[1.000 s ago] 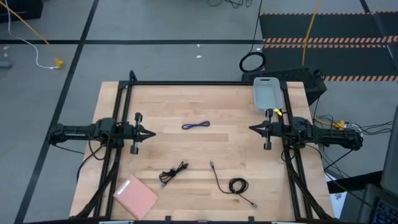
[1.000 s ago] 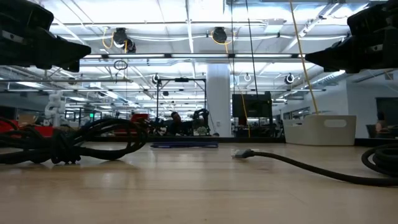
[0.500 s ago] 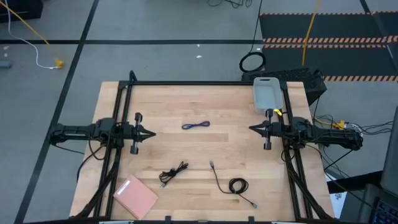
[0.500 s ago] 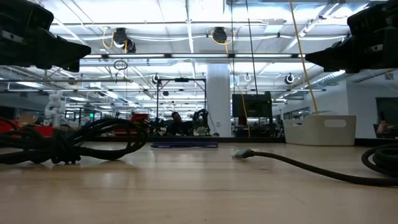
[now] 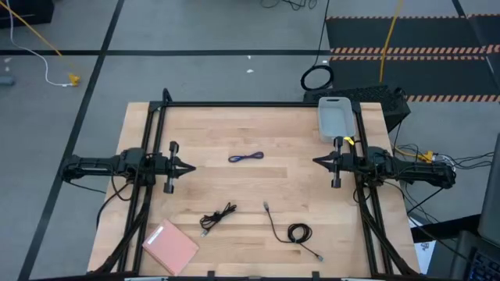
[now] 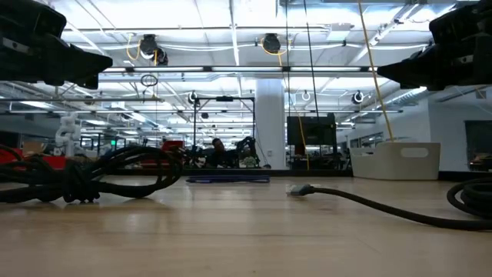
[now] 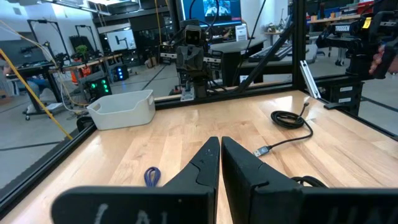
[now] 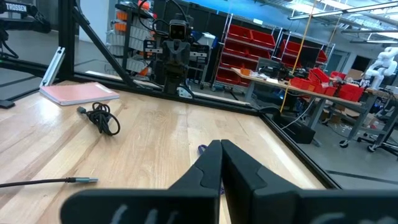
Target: Pick and place USB-C Cables
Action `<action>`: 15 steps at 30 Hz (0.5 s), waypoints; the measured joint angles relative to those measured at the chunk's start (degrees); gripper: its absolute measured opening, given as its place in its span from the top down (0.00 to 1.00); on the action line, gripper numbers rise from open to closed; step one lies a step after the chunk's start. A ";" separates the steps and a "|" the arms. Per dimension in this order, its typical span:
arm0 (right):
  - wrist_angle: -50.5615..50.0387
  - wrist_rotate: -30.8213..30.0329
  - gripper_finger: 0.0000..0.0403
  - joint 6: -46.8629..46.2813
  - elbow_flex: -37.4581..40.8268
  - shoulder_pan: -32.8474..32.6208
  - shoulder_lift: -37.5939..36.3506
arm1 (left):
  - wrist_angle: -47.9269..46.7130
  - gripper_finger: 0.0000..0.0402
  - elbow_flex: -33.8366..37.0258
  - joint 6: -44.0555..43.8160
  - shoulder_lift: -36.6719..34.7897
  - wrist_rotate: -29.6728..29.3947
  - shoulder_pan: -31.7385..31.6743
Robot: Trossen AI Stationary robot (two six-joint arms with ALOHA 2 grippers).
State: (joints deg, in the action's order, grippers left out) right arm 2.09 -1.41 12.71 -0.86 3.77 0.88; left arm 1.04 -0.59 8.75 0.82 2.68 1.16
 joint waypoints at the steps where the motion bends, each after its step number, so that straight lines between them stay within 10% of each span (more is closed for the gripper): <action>1: 0.00 0.00 1.00 -0.02 0.00 0.00 0.00 | 0.01 0.95 0.00 0.00 -0.02 0.00 0.00; 15: 2.00 -0.41 1.00 3.26 0.02 0.01 0.10 | 0.00 0.95 0.01 0.00 -0.02 0.00 0.01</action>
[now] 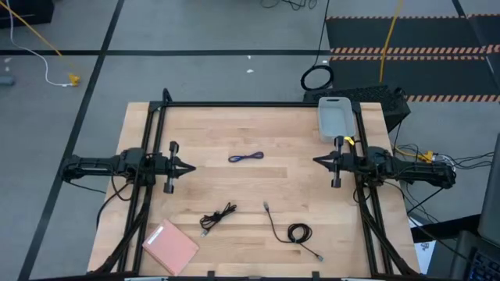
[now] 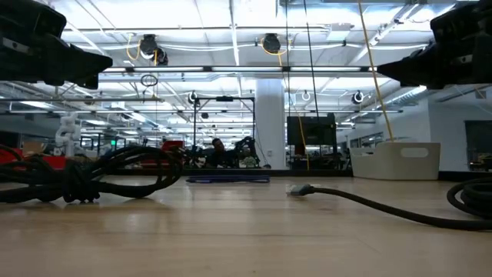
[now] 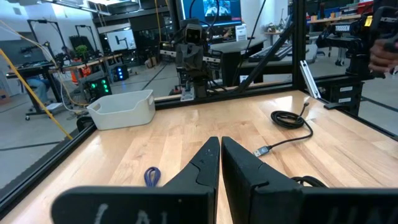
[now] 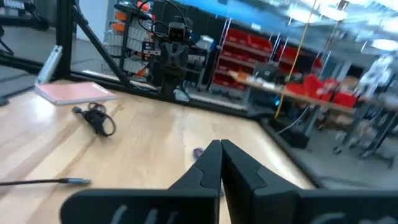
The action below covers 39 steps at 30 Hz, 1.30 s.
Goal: Pick and place USB-C Cables
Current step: Put the right black charger cable into the white bin
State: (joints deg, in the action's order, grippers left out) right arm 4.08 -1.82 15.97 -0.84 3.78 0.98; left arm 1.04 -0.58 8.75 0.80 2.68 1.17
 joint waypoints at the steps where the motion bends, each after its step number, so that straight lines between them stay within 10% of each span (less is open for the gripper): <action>1: 0.72 -0.03 1.00 0.40 -0.02 0.00 0.03 | 0.02 0.95 0.00 0.00 0.00 0.00 0.00; 12: 1.10 0.46 1.00 -8.70 -8.75 -0.12 4.34 | 0.06 0.95 -0.02 0.04 0.00 -0.34 0.00; 39: -32.03 3.85 1.00 -21.37 -62.95 -0.14 41.98 | 0.04 0.95 -0.01 1.45 0.00 -0.31 0.00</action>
State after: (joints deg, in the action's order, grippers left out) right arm -27.95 2.03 -5.40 -63.79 3.64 42.96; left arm 1.08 -0.59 10.20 0.80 2.37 1.17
